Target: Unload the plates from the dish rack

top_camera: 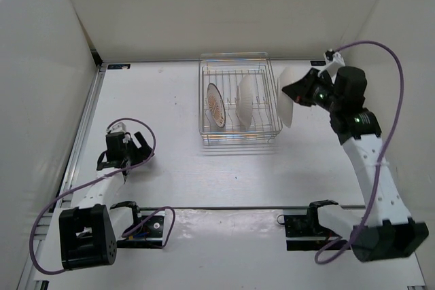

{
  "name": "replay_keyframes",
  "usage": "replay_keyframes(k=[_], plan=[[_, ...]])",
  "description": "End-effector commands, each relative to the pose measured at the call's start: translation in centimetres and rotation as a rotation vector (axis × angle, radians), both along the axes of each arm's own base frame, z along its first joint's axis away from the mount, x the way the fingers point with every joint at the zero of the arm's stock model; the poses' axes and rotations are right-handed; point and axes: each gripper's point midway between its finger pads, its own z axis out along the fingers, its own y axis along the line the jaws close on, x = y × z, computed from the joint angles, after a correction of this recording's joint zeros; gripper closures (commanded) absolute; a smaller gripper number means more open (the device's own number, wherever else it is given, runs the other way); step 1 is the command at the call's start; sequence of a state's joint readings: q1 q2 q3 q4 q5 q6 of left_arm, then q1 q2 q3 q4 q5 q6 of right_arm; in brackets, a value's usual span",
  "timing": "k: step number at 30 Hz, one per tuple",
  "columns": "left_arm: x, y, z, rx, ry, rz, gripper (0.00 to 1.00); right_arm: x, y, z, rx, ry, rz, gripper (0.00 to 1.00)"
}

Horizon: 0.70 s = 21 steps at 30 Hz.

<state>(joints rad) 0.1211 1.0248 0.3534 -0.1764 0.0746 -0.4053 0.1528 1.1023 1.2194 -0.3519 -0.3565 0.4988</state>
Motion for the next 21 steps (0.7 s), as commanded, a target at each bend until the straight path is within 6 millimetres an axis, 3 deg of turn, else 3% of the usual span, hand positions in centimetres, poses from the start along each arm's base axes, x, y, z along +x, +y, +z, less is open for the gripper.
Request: replay_keyframes(k=[1, 2, 4, 5, 11, 12, 14, 15, 17, 18, 21], plan=[[-2.8, -1.1, -2.1, -0.055, 0.103, -0.018, 0.0, -4.7, -2.3, 2.7, -0.094, -0.157, -0.054, 1.0], [-2.7, -1.1, -1.9, -0.056, 0.092, -0.018, 0.0, -5.0, -2.8, -0.1, -0.115, -0.096, -0.071, 1.0], [-2.7, -1.7, -1.6, -0.073, 0.082, -0.043, 0.0, -6.5, -4.1, -0.6, -0.146, -0.106, -0.123, 1.0], [-2.7, -1.8, -1.5, -0.08, 0.079, -0.049, 0.0, -7.5, -4.7, -3.7, -0.192, -0.01, -0.127, 1.0], [-2.6, -2.7, 0.6, -0.101, 0.05, -0.102, 0.0, -10.4, -8.8, -10.9, -0.353, 0.183, -0.279, 1.0], [-2.6, -2.8, 0.9, -0.109, 0.042, -0.103, 0.0, -10.9, -9.4, -12.9, -0.376, 0.224, -0.3, 1.0], [-3.1, -3.8, 1.2, -0.154, 0.038, -0.138, 0.0, -11.4, -10.0, -14.1, -0.397, 0.244, -0.327, 1.0], [-3.3, -4.6, 1.6, -0.189, 0.023, -0.165, 0.0, -12.1, -10.2, -16.0, -0.413, 0.287, -0.321, 1.0], [-4.2, -6.1, 1.0, -0.253, 0.008, -0.213, 0.0, -12.6, -10.3, -16.8, -0.42, 0.307, -0.321, 1.0], [-5.1, -7.0, 0.0, -0.292, 0.001, -0.25, 0.0, -13.1, -10.4, -18.2, -0.426, 0.335, -0.318, 1.0], [-5.8, -7.8, -0.1, -0.323, -0.007, -0.291, 0.0, -13.5, -10.1, -19.9, -0.423, 0.368, -0.3, 1.0]])
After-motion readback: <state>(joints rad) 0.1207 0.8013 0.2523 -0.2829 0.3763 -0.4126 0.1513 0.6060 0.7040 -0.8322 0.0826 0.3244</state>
